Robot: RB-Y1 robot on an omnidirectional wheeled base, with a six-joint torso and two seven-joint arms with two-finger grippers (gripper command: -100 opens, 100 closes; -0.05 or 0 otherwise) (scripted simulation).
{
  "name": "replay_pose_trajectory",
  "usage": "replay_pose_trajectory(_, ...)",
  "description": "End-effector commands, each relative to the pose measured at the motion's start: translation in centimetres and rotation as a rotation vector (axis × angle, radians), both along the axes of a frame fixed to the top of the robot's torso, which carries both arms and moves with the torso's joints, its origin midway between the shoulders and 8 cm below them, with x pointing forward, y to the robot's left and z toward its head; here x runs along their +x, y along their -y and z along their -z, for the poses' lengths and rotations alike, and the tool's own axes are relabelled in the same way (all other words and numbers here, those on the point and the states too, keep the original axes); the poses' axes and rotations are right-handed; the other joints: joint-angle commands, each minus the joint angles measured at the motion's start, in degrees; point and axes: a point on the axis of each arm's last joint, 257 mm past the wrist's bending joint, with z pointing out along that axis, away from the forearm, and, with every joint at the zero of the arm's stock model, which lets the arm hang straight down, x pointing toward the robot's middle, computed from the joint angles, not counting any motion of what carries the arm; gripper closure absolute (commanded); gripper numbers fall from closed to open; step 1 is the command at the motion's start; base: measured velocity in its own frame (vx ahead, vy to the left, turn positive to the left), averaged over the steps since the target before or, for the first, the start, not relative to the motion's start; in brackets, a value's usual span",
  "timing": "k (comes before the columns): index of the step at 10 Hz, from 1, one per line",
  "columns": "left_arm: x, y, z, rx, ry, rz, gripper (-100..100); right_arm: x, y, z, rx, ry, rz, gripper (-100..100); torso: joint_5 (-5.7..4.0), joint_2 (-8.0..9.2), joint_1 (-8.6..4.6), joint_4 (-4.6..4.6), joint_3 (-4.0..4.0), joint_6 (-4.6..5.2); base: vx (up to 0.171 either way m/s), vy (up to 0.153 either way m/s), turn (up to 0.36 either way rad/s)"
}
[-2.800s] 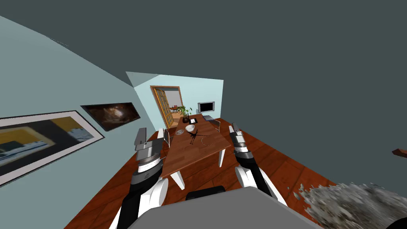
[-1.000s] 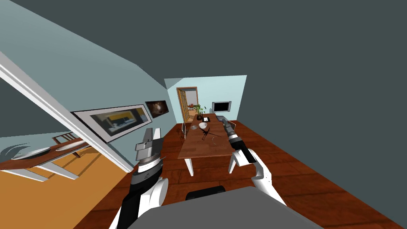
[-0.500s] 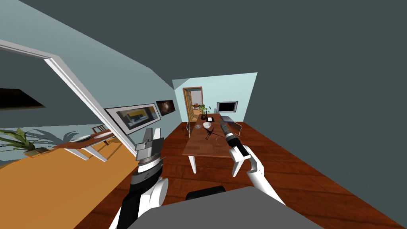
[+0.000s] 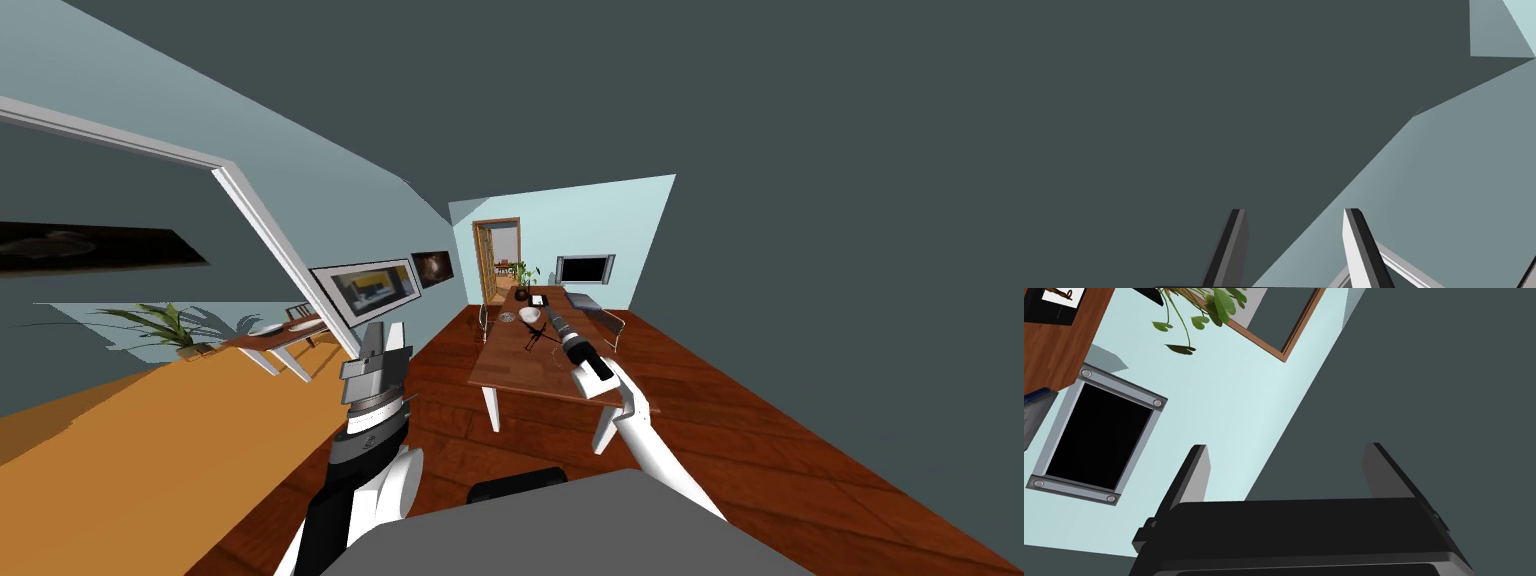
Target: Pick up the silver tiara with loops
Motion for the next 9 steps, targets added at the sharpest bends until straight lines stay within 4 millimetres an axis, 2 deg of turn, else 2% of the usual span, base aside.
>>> replay_pose_trajectory(1,0.0,0.0,0.0,0.0,0.0,0.0,0,0.6,-0.1,1.1,-0.019,-0.042,0.004,-100,0.0,0.0,0.0,0.0,0.0,0.0,-0.008,-0.004,0.108)
replay_pose_trajectory(2,0.0,0.0,0.0,0.0,0.0,0.0,0,1.5,-0.4,2.6,-0.056,-0.085,0.0,-100,0.0,0.01,-0.02,0.0,0.0,0.05,-0.009,0.0,0.2)
replay_pose_trajectory(3,0.0,0.0,0.0,0.0,0.0,0.0,0,1.6,-0.3,3.0,-0.057,-0.103,0.005,-100,0.0,0.0,0.0,0.0,0.0,0.01,-0.005,-0.004,0.1)
replay_pose_trajectory(4,0.0,0.0,0.0,0.0,0.0,0.0,0,2.3,-0.6,4.6,-0.097,-0.151,0.003,-100,0.0,0.0,-0.02,0.0,0.0,0.05,-0.006,-0.001,0.168)
replay_pose_trajectory(5,0.0,0.0,0.0,0.0,0.0,0.0,0,2.4,-0.4,5.1,-0.099,-0.167,0.007,-100,0.0,-0.01,0.0,0.0,-0.01,0.01,-0.004,-0.003,0.12)
replay_pose_trajectory(6,0.0,0.0,0.0,0.0,0.0,0.0,0,3.0,-0.5,7.0,-0.143,-0.219,0.005,-100,0.0,-0.01,-0.02,0.0,0.0,0.05,-0.005,0.0,0.234)
replay_pose_trajectory(7,0.0,0.0,0.0,0.0,0.0,0.0,0,3.0,-0.4,7.3,-0.144,-0.232,0.009,-100,0.0,-0.01,-0.01,0.0,-0.01,0.02,-0.003,-0.006,0.085)
replay_pose_trajectory(8,0.0,0.0,0.0,0.0,0.0,0.0,0,3.6,-0.4,9.2,-0.192,-0.285,0.009,-100,0.0,-0.01,-0.03,0.0,-0.01,0.07,-0.003,-0.001,0.147)
replay_pose_trajectory(9,0.0,0.0,0.0,0.0,0.0,0.0,0,3.6,-0.2,9.5,-0.193,-0.298,0.012,-100,0.0,-0.02,-0.02,0.0,-0.01,0.04,-0.002,-0.004,0.109)
